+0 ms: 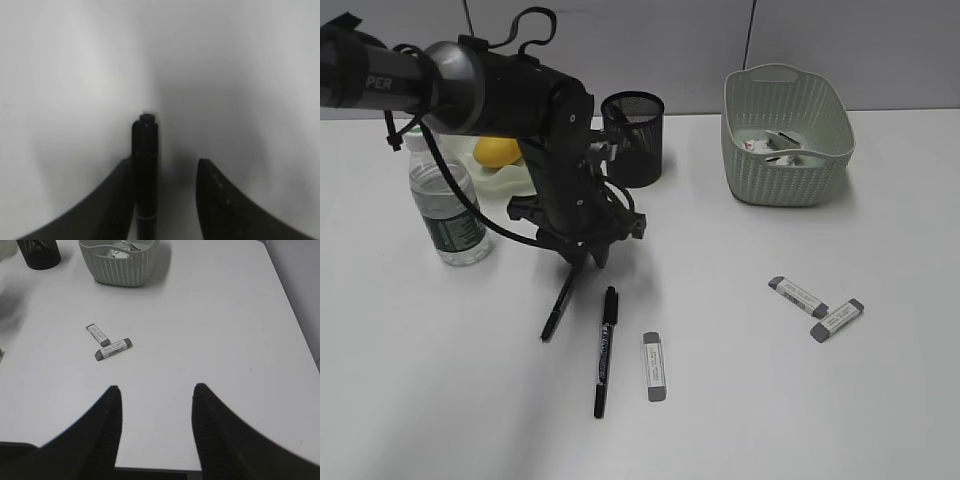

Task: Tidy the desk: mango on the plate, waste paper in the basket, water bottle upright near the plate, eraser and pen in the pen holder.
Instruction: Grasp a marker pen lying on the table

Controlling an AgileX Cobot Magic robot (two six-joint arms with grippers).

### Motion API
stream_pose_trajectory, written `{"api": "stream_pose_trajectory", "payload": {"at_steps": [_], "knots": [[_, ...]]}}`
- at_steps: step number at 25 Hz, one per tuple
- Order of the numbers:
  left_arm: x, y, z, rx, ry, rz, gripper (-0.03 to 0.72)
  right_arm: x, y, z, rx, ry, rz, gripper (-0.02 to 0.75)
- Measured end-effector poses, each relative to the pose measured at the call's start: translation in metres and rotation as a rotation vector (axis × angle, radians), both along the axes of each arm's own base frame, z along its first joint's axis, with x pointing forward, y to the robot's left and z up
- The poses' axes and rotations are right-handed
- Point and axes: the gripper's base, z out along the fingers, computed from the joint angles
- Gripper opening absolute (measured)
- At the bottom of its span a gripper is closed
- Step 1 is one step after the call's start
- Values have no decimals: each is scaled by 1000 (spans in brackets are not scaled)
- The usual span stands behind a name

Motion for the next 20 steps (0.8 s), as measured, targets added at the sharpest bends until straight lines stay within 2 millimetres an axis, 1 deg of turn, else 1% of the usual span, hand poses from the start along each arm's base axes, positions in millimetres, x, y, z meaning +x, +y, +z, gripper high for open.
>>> {"api": "stream_pose_trajectory", "payload": {"at_steps": [9, 14, 16, 20], "knots": [[3, 4, -1, 12, -8, 1, 303, 0, 0, 0, 0, 0, 0, 372], [4, 3, 2, 7, -4, 6, 302, 0, 0, 0, 0, 0, 0, 372], [5, 2, 6, 10, 1, -6, 306, 0, 0, 0, 0, 0, 0, 372], [12, -3, 24, 1, -17, -22, 344, 0, 0, 0, 0, 0, 0, 372]]}}
